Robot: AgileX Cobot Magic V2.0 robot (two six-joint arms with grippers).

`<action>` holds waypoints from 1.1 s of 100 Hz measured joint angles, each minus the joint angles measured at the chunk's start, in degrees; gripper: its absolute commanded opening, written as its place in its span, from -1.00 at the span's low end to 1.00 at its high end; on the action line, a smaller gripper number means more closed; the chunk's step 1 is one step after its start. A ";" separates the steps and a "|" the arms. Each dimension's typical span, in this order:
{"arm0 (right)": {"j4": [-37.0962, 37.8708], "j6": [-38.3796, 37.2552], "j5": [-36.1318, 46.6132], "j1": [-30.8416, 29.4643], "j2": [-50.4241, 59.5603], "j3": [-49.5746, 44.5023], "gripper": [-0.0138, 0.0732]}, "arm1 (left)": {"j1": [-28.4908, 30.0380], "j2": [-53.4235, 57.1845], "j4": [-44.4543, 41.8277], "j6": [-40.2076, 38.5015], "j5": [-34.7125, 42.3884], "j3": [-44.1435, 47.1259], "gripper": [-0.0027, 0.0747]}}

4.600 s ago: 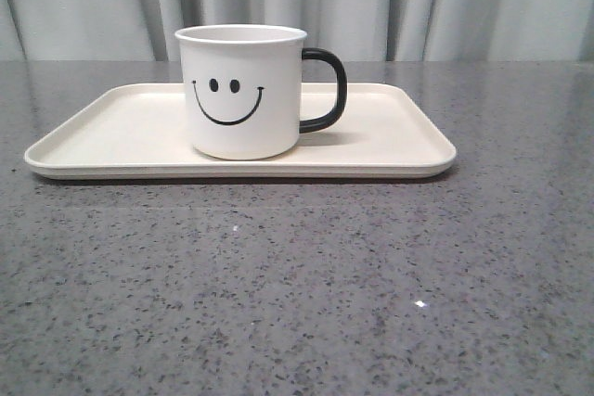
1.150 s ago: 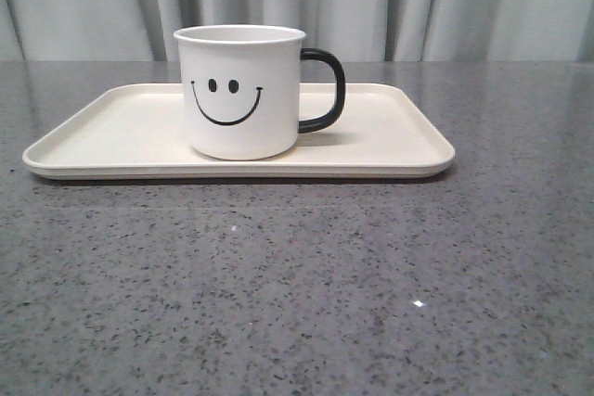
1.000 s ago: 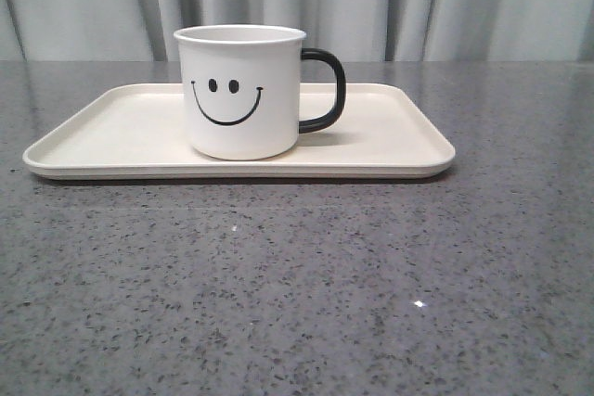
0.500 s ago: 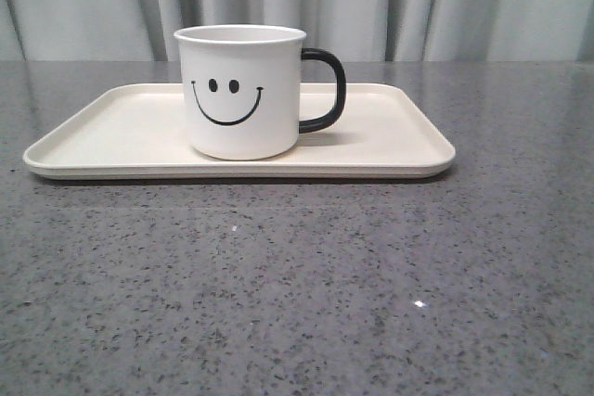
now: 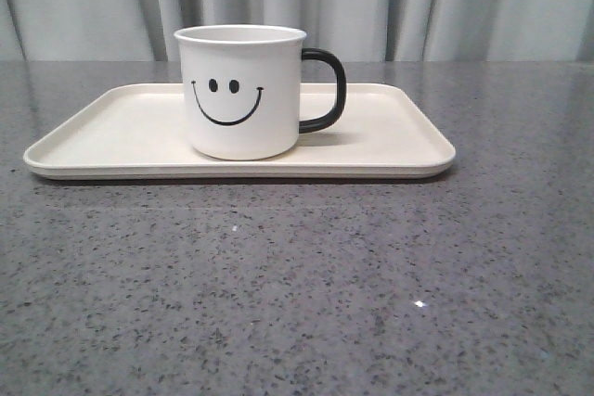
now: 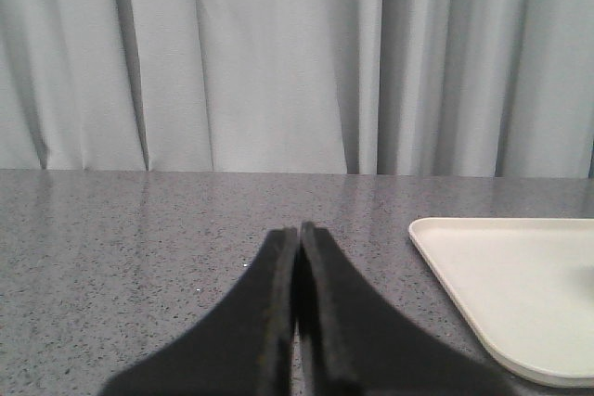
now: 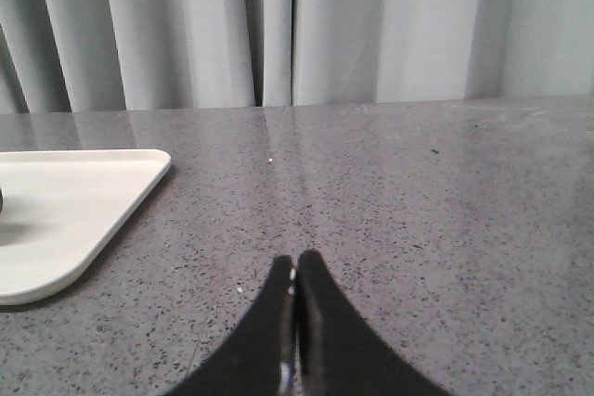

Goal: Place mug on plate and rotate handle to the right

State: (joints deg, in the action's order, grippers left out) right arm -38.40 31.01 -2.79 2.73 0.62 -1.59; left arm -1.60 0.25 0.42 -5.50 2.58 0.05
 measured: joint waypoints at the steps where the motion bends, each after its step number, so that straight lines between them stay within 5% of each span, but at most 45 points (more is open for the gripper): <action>1: 0.30 -0.67 0.00 0.00 0.00 0.00 -0.96 | 0.00 0.00 0.00 0.00 0.00 0.00 -0.98; 77: 29.01 -26.47 -2.03 0.00 0.00 0.00 -0.96 | 0.00 0.00 0.00 0.00 0.00 0.00 -0.98; 110: 31.32 -28.62 -3.39 0.00 0.00 0.00 -0.96 | 0.00 0.00 0.00 0.00 0.00 0.00 -0.98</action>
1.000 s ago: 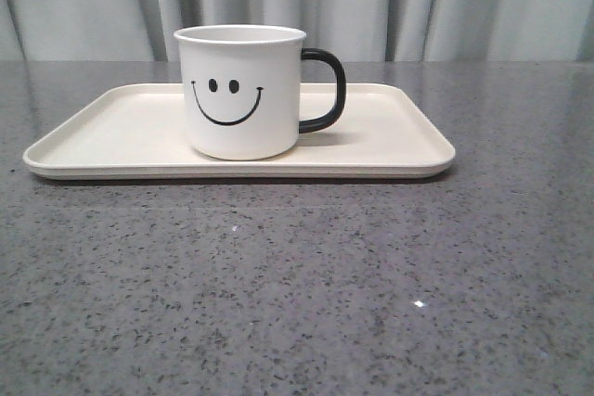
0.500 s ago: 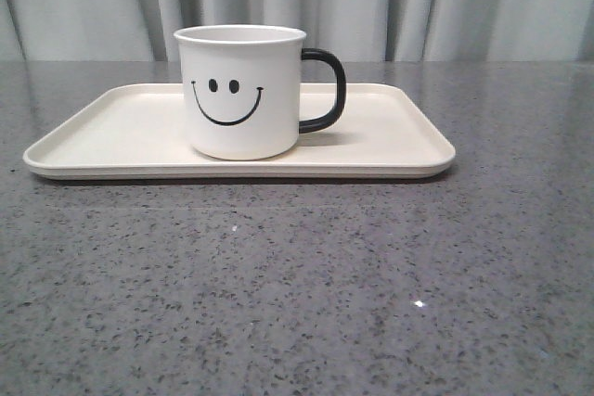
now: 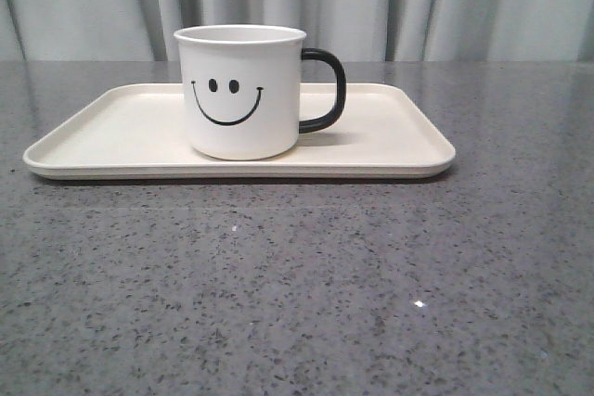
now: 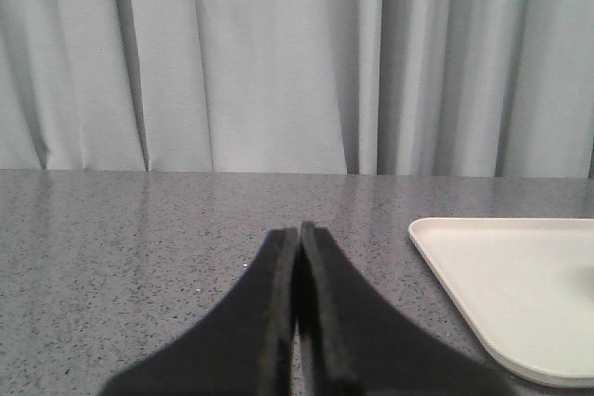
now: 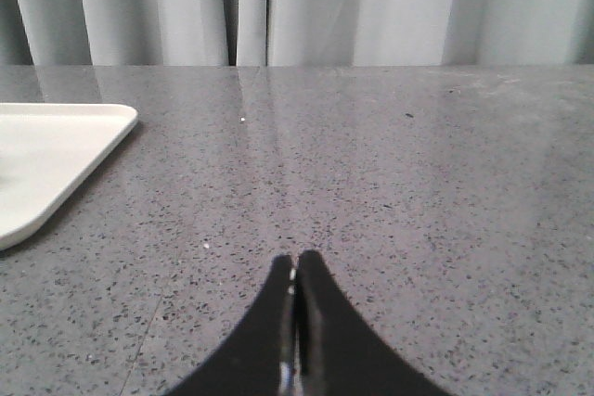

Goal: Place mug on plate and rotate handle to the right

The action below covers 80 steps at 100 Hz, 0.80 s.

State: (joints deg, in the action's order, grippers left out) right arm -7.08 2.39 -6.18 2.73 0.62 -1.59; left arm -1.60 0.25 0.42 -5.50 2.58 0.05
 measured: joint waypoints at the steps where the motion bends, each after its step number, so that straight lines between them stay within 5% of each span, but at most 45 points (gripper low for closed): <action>1: 0.00 0.00 -0.01 0.00 0.00 0.00 -0.96 | 0.00 0.00 0.00 0.00 0.00 0.00 -0.98; 80: 0.12 -0.08 0.74 0.00 0.00 0.00 -0.96 | 0.00 0.00 0.00 0.00 0.00 0.00 -0.98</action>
